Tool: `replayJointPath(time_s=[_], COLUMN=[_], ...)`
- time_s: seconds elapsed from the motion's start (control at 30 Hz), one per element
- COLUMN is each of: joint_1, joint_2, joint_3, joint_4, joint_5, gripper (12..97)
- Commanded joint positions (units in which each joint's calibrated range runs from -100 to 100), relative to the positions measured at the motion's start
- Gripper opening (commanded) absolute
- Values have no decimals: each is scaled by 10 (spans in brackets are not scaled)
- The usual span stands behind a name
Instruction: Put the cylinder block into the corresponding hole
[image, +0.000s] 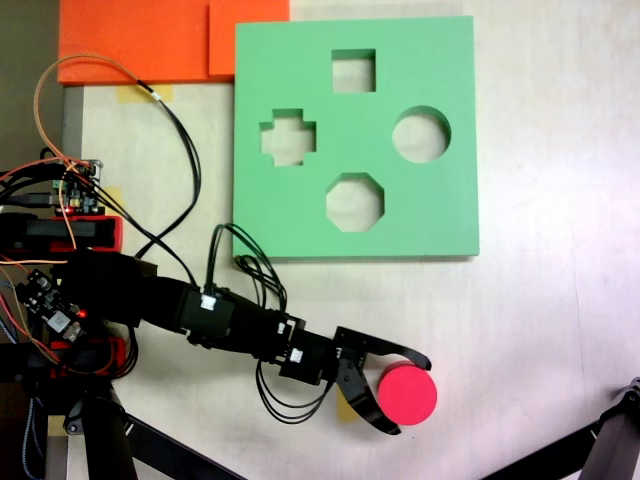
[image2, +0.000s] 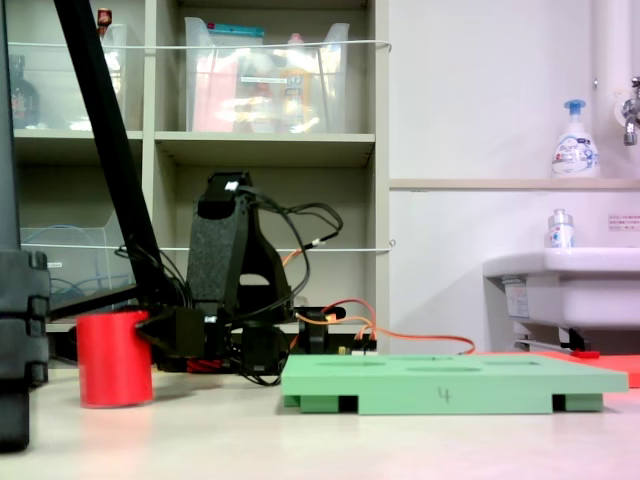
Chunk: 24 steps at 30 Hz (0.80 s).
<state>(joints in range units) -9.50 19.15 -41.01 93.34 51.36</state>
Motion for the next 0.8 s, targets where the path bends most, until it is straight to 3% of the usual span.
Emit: replayJointPath(time_s=[0.0,0.4,0.77], joint_1=[2,65,174], joint_2=[-98,-620,-585], joint_3=[-8,-51,134], joint_4=[17,-284,-458], joint_5=[4,3,-10], gripper=[393,393,395])
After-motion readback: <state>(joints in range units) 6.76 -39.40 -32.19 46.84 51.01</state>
